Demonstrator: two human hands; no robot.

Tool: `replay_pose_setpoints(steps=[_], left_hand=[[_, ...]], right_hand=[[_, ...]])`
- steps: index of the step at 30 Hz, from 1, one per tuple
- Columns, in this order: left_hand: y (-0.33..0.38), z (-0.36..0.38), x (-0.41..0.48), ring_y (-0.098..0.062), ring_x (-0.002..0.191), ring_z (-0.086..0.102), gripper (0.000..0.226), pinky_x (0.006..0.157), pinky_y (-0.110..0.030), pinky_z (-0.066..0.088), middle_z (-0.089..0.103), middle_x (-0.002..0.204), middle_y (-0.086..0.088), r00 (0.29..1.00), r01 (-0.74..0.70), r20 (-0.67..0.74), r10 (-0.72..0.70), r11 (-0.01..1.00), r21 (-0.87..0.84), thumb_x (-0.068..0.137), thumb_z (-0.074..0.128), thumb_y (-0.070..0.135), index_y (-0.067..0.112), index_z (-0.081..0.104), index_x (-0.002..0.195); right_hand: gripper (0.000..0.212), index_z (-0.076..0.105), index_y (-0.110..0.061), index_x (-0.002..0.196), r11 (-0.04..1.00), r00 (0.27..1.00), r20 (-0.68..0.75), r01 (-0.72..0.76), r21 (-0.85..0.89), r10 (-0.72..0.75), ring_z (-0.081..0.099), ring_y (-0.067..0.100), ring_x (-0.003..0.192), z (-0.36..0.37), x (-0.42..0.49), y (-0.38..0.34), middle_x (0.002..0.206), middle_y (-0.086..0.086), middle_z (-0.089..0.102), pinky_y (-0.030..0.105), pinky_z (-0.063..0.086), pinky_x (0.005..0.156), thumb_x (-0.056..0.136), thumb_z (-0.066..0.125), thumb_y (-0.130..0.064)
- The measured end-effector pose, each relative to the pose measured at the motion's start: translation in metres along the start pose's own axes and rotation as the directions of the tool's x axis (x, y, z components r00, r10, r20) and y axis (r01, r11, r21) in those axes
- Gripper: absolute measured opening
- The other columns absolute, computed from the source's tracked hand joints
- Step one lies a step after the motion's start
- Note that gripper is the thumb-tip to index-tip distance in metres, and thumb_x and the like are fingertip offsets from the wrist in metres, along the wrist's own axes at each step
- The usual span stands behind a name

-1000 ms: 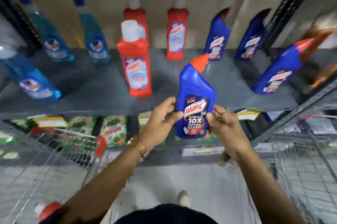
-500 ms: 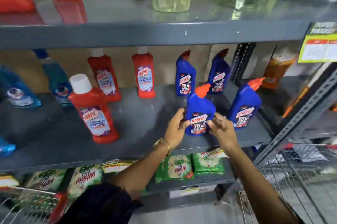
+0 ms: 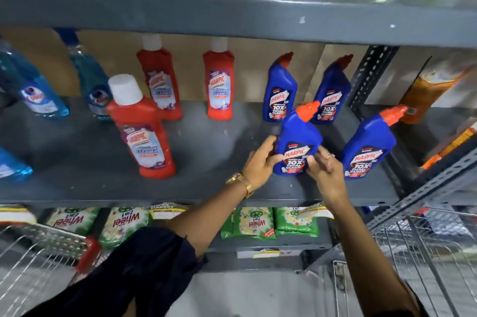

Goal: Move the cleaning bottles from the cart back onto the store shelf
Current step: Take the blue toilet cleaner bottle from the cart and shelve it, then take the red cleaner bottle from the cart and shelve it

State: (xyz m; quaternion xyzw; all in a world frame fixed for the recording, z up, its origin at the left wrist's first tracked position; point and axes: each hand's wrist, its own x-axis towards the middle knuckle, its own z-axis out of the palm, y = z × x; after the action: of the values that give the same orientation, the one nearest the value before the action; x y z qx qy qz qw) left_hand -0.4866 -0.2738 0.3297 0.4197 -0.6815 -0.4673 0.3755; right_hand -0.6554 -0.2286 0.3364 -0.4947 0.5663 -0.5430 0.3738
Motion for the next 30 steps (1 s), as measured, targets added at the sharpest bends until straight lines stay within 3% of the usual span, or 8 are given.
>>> replay_pose_setpoints(steps=[2, 5, 9, 12, 15, 19, 25, 30], left_hand=[[0.001, -0.004, -0.003, -0.025, 0.120, 0.057, 0.053, 0.100, -0.048, 0.050, 0.057, 0.133, -0.013, 0.999, 0.026, 0.039, -0.026, 1.000, 0.009, 0.086, 0.054, 0.036, 0.017, 0.037, 0.133], [-0.001, -0.017, -0.030, -0.022, 0.138, 0.037, 0.072, 0.114, -0.043, 0.034, 0.037, 0.150, -0.011, 0.999, 0.038, 0.037, -0.038, 0.999, 0.010, 0.084, 0.055, 0.034, 0.016, 0.023, 0.145], [-0.006, -0.065, -0.112, -0.015, 0.126, 0.049, 0.048, 0.101, -0.026, 0.043, 0.050, 0.140, -0.006, 0.997, -0.029, -0.079, 0.025, 0.999, -0.045, 0.089, 0.057, 0.022, 0.016, 0.043, 0.135], [-0.018, -0.122, -0.195, -0.015, 0.105, 0.062, 0.029, 0.091, -0.028, 0.049, 0.062, 0.118, 0.001, 0.961, -0.100, -0.250, 0.120, 0.991, 0.089, 0.090, 0.056, 0.018, 0.019, 0.057, 0.119], [-0.044, -0.186, -0.288, -0.014, 0.099, 0.061, 0.021, 0.088, -0.028, 0.048, 0.064, 0.107, 0.003, 0.862, 0.046, -0.503, 0.055, 0.981, 0.187, 0.091, 0.054, 0.013, 0.021, 0.060, 0.110], [-0.113, -0.259, -0.404, -0.021, 0.101, 0.055, 0.019, 0.085, -0.029, 0.042, 0.063, 0.108, -0.005, 0.726, 0.431, -0.684, -0.073, 0.823, 0.369, 0.091, 0.052, 0.017, 0.018, 0.058, 0.109], [-0.256, -0.293, -0.539, -0.046, 0.115, 0.053, 0.053, 0.097, -0.046, 0.043, 0.053, 0.125, -0.032, 0.373, 0.914, -0.529, -0.762, 0.400, 0.067, 0.087, 0.046, 0.031, -0.006, 0.049, 0.125], [-0.329, -0.281, -0.564, -0.040, 0.118, 0.053, 0.054, 0.090, -0.035, 0.045, 0.054, 0.127, -0.025, 0.055, 0.968, -0.381, -0.923, 0.142, -0.205, 0.088, 0.054, 0.035, 0.001, 0.044, 0.129]], right_hand=[[0.034, 0.058, -0.023, 0.124, 1.000, 0.997, -0.073, 0.002, 0.009, -0.001, 0.059, 0.019, 0.113, 0.006, -0.008, 0.002, 0.129, 0.015, 0.060, 0.041, 0.046, 0.099, 0.091, 0.056, -0.016], [0.032, 0.059, -0.004, 0.119, 0.999, 0.921, -0.388, 0.022, -0.030, -0.032, 0.060, 0.000, 0.102, 0.032, -0.038, 0.009, 0.121, 0.019, 0.064, 0.031, 0.048, 0.097, 0.092, 0.055, -0.020], [0.014, 0.060, -0.016, 0.103, 0.983, 0.786, -0.595, 0.088, -0.163, -0.169, 0.056, -0.011, 0.078, 0.103, -0.099, -0.005, 0.094, 0.005, 0.061, 0.015, 0.046, 0.074, 0.096, 0.050, -0.022], [0.014, 0.059, -0.022, 0.096, 0.961, 0.927, -0.331, 0.089, -0.261, -0.176, 0.058, 0.017, 0.081, 0.183, -0.150, -0.008, 0.089, 0.002, 0.059, 0.028, 0.043, 0.077, 0.094, 0.046, -0.028], [0.026, 0.064, -0.011, 0.099, 0.939, 0.984, 0.140, 0.152, -0.307, -0.113, 0.054, 0.013, 0.088, 0.278, -0.211, -0.010, 0.094, -0.001, 0.058, 0.016, 0.038, 0.082, 0.094, 0.045, -0.028], [0.022, 0.066, -0.014, 0.099, 0.928, 0.706, 0.708, 0.277, -0.248, -0.021, 0.060, 0.016, 0.090, 0.389, -0.274, -0.007, 0.094, 0.000, 0.065, 0.023, 0.040, 0.075, 0.094, 0.048, -0.024], [0.020, 0.062, -0.014, 0.098, 0.630, 0.427, 0.846, 0.571, -0.526, 0.320, 0.063, 0.034, 0.099, 0.488, -0.325, 0.028, 0.103, 0.014, 0.070, 0.036, 0.045, 0.077, 0.091, 0.046, -0.022], [0.019, 0.064, -0.019, 0.099, 0.315, 0.450, 0.806, 0.757, -0.572, 0.384, 0.068, 0.027, 0.095, 0.505, -0.333, 0.050, 0.102, 0.008, 0.073, 0.030, 0.037, 0.066, 0.085, 0.050, -0.018]])
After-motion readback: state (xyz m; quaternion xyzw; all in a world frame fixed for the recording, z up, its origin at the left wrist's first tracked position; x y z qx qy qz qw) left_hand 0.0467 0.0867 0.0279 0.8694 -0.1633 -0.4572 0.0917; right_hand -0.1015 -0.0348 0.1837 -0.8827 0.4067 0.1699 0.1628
